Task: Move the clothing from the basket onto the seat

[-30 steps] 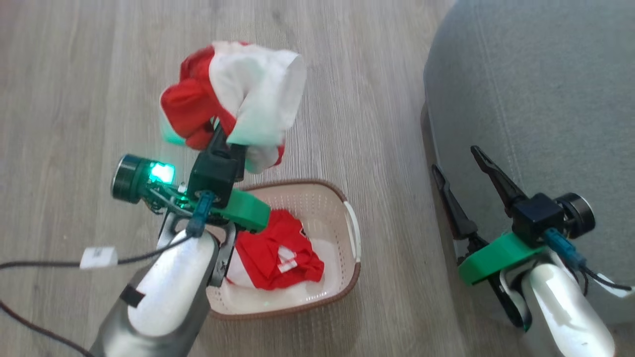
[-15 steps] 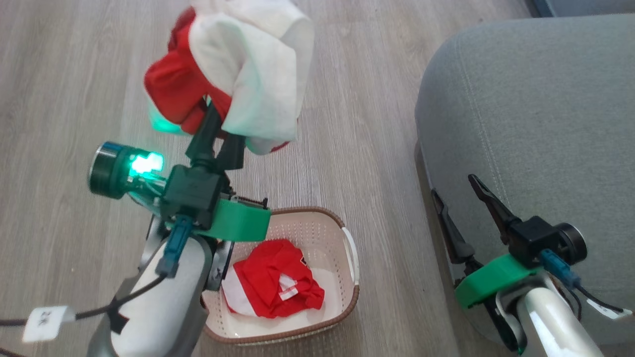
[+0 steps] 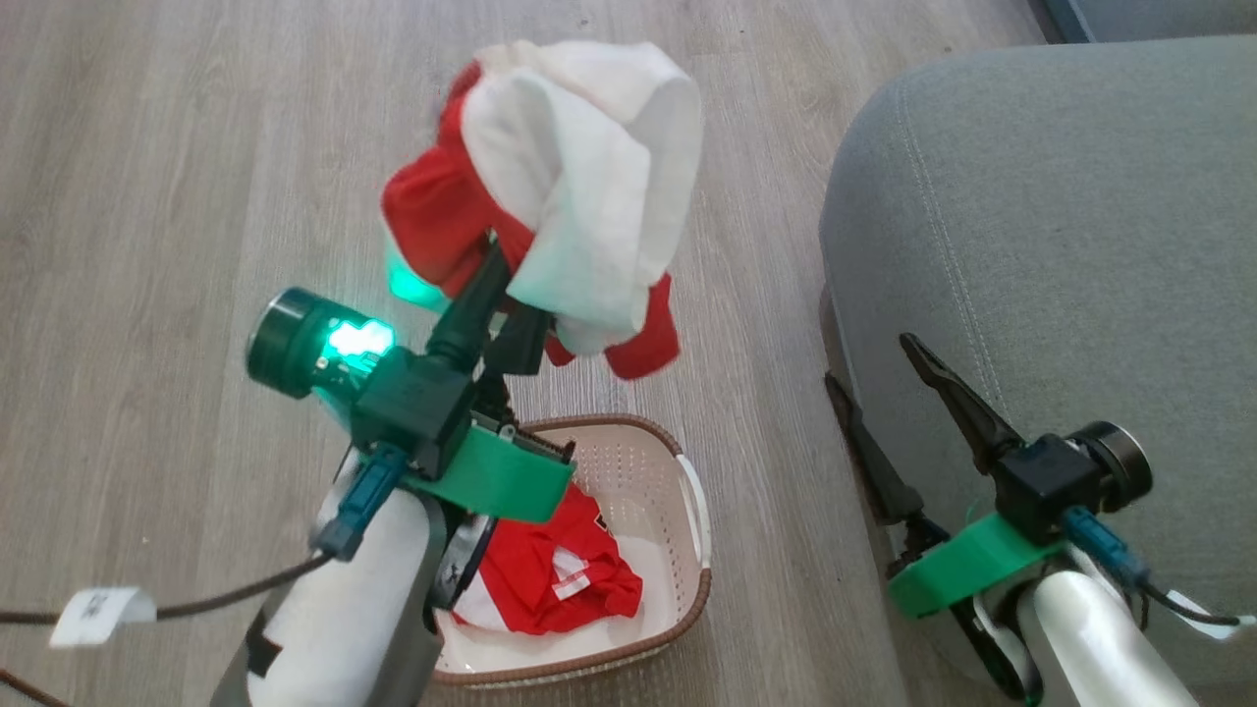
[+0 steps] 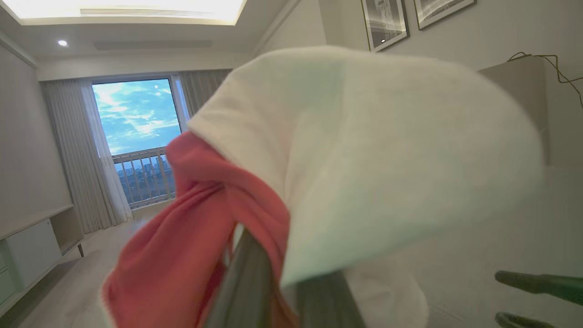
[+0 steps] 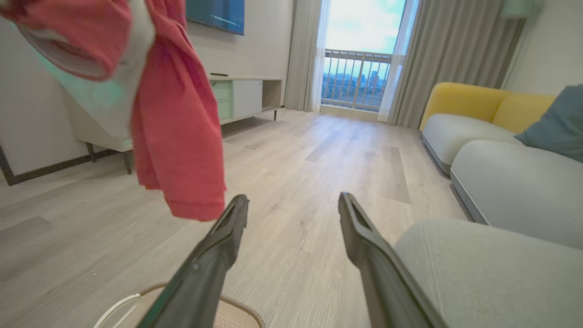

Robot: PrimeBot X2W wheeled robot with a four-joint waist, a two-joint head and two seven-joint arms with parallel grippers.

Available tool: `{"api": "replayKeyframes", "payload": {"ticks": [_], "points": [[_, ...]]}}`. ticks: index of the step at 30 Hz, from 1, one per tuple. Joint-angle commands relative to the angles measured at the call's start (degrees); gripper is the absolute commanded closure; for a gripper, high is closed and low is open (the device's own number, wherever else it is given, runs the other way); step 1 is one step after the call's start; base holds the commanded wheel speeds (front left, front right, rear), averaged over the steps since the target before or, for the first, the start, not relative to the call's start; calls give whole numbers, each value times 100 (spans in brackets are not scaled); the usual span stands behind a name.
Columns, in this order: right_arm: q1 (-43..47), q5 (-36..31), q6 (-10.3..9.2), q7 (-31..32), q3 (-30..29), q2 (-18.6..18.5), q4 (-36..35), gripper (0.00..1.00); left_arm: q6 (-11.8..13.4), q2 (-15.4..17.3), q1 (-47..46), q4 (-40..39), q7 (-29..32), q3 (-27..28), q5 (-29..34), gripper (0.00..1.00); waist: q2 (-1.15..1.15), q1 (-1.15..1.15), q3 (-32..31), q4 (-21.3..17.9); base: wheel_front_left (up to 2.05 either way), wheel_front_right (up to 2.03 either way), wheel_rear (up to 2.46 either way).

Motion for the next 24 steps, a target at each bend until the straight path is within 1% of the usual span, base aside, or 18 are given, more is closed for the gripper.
{"api": "replayKeyframes", "payload": {"ticks": [1,5,9,12,17,23,24], "points": [[-168,-18,-2,-14,198,-118,-317,0,-113,40,-170,-81,-25,231,13,100,0,0,-1,11,0,0,0],[-272,97,-2,-14,598,-370,-621,0,-468,-1,-182,41,-25,155,9,100,0,0,23,42,0,0,0],[-438,15,-2,-14,958,-676,-829,0,-856,-26,-212,109,-25,-28,48,100,0,0,79,71,0,0,0],[-572,-98,-2,-14,1090,-862,-855,0,-1064,-4,-252,154,-25,-252,84,100,0,0,120,96,0,0,0],[-769,-233,-2,-14,1149,-1072,-789,0,-1219,102,-363,158,-25,-690,58,100,0,0,175,149,0,0,0],[-948,-419,-2,-14,1333,-1324,-578,0,-1256,319,-521,155,-25,-1186,-72,100,0,0,200,195,0,0,0],[-948,-419,-2,-14,1333,-1324,-578,0,-1256,319,-521,155,-25,-1186,-72,100,0,0,200,195,0,0,0]]}}
